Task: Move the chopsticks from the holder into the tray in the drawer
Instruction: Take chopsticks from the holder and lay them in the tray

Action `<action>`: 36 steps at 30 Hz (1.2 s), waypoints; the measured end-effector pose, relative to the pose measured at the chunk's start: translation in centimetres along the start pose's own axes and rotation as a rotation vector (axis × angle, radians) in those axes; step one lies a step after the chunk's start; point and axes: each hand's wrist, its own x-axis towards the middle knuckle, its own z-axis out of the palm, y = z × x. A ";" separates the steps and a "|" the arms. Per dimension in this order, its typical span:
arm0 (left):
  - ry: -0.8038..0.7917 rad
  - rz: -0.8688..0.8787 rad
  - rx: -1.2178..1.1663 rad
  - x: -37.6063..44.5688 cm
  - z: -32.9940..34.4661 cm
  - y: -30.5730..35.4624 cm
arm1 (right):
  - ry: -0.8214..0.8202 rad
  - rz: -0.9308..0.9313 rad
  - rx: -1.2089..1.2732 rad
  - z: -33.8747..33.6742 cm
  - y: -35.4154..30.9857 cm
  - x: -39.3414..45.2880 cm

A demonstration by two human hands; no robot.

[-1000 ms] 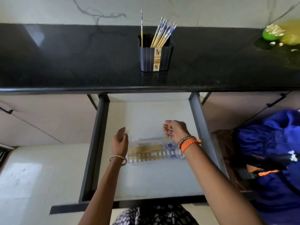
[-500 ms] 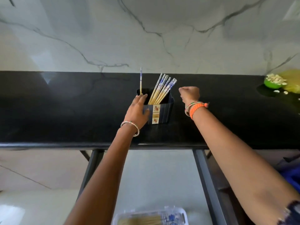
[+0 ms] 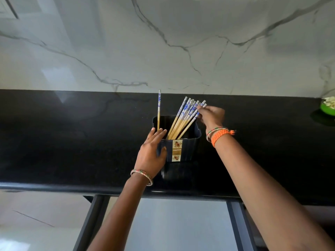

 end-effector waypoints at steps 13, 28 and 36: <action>0.079 0.057 -0.061 -1.5 -4.6 5.6 | 0.174 -0.193 0.164 -5.7 -8.8 -4.4; 0.240 -0.487 -0.273 -26.2 -4.4 -2.0 | 0.240 0.450 0.579 -14.7 11.8 -29.0; -0.132 -0.928 -0.258 -38.2 -3.1 -9.2 | 0.143 0.746 0.440 -14.6 23.3 -37.6</action>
